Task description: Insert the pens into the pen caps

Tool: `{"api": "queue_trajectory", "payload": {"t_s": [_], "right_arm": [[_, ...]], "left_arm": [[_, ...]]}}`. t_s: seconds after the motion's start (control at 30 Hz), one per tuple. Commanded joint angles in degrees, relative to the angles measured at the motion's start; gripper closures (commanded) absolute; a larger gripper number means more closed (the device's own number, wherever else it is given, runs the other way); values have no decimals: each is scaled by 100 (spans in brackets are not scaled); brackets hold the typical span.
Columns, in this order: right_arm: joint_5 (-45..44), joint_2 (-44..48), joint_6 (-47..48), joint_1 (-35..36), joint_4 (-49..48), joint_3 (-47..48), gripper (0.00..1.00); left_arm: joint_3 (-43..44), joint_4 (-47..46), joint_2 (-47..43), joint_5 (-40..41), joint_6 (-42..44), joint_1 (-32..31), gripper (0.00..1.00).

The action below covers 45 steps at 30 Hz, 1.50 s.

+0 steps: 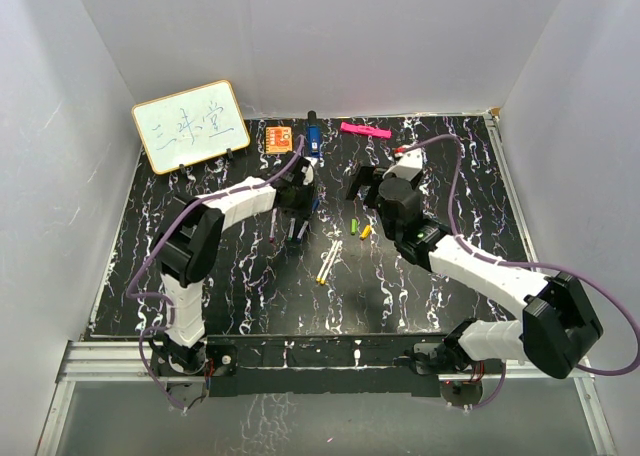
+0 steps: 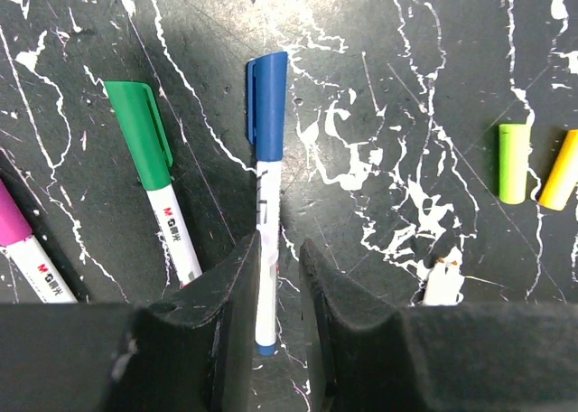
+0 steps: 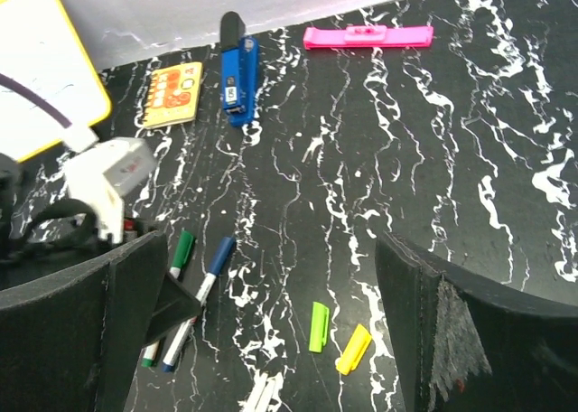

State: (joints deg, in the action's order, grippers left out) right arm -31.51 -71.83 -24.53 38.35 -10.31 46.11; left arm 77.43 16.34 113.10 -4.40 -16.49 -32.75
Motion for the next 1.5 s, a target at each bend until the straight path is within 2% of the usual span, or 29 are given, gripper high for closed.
{"api": "queue_trajectory", "payload": {"t_s": [0.0, 0.2, 0.3, 0.47, 0.67, 0.83, 0.97, 1.13, 1.3, 1.47], "right_arm": [[-107, 130, -342, -300, -120, -177, 2], [1698, 293, -1235, -1687, -323, -677, 2], [2033, 296, -1323, -2108, -382, -825, 2], [1941, 255, -1154, -2145, -287, -813, 2], [1781, 233, -1118, -2145, -217, -870, 10], [1786, 226, -1106, -2145, -213, -906, 31], [1842, 189, -1102, -2139, -233, -902, 39], [1870, 143, -1096, -2140, -234, -906, 40], [1894, 79, -1091, -2143, -230, -888, 32], [1933, 54, -1106, -2146, -227, -880, 31]], "left_arm": [[150, 49, -640, -175, 70, -14, 77], [-246, 29, -1157, -299, 207, -178, 79], [-438, 163, -1334, -262, 249, -401, 79], [-671, 666, -1424, -6, 306, -930, 79], [-921, 999, -1440, 151, 267, -1189, 78], [-932, 1065, -1428, 126, 286, -1222, 74], [-936, 1003, -1380, 48, 287, -1242, 73], [-1000, 827, -1338, -195, 226, -1275, 72], [-1071, 711, -1326, -308, 214, -1308, 70], [-1080, 653, -1219, -380, 206, -1343, 70]]}}
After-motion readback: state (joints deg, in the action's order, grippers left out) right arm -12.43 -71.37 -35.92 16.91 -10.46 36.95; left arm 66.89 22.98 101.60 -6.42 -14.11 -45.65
